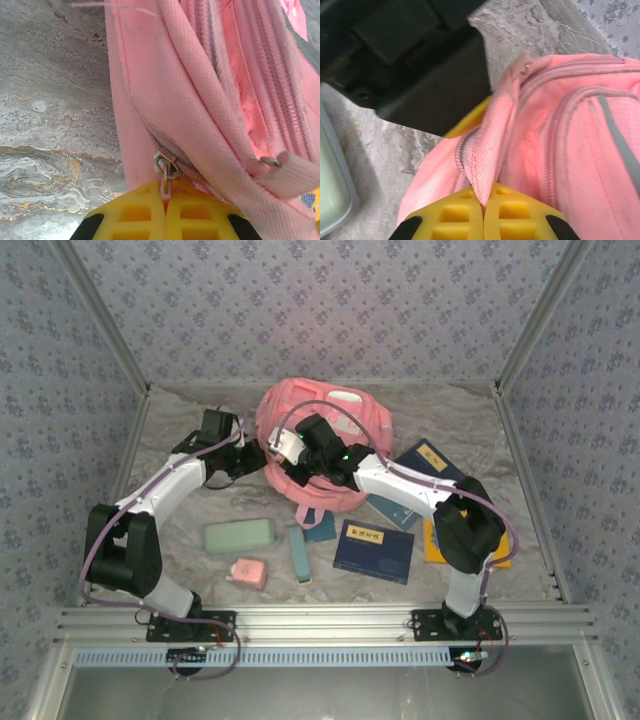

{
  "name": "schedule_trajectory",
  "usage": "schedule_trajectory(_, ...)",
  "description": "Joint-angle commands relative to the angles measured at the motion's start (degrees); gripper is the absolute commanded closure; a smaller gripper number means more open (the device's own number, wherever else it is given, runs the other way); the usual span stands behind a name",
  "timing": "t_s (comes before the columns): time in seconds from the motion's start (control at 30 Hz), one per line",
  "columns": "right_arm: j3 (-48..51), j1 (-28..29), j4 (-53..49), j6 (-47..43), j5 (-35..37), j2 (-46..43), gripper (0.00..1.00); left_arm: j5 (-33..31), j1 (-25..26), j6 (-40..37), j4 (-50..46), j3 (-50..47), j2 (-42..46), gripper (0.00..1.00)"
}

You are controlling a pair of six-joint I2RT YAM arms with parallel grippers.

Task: Pack the student bag

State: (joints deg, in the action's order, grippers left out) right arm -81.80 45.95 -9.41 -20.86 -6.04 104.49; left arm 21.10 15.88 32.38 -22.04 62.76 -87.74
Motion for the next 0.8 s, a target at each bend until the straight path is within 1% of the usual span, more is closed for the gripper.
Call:
schedule_trajectory(0.0, 1.90, -1.93, 1.23, -2.81, 0.06, -4.19, 1.00, -0.67, 0.39, -2.79, -0.61, 3.26, 2.34, 1.00)
schedule_trajectory(0.2, 3.65, -3.78, -1.78, -9.61, -5.93, -9.17, 1.00, -2.78, -1.40, -3.94, -2.45, 5.44, 0.37, 1.00)
schedule_trajectory(0.4, 6.05, -4.17, -3.92, -13.12, -8.23, -13.16, 1.00, -3.61, -2.12, -4.60, -2.99, 9.00, -2.96, 1.00)
schedule_trajectory(0.53, 6.93, -4.08, -6.69, -15.55, -7.95, -14.99, 1.00, -3.95, -2.65, -5.03, -3.26, 11.32, -4.86, 1.00)
schedule_trajectory(0.77, 9.89, -4.39, -8.41, -20.72, -9.92, -18.70, 1.00, -3.99, -3.53, -5.59, -3.56, 14.03, -7.88, 1.00)
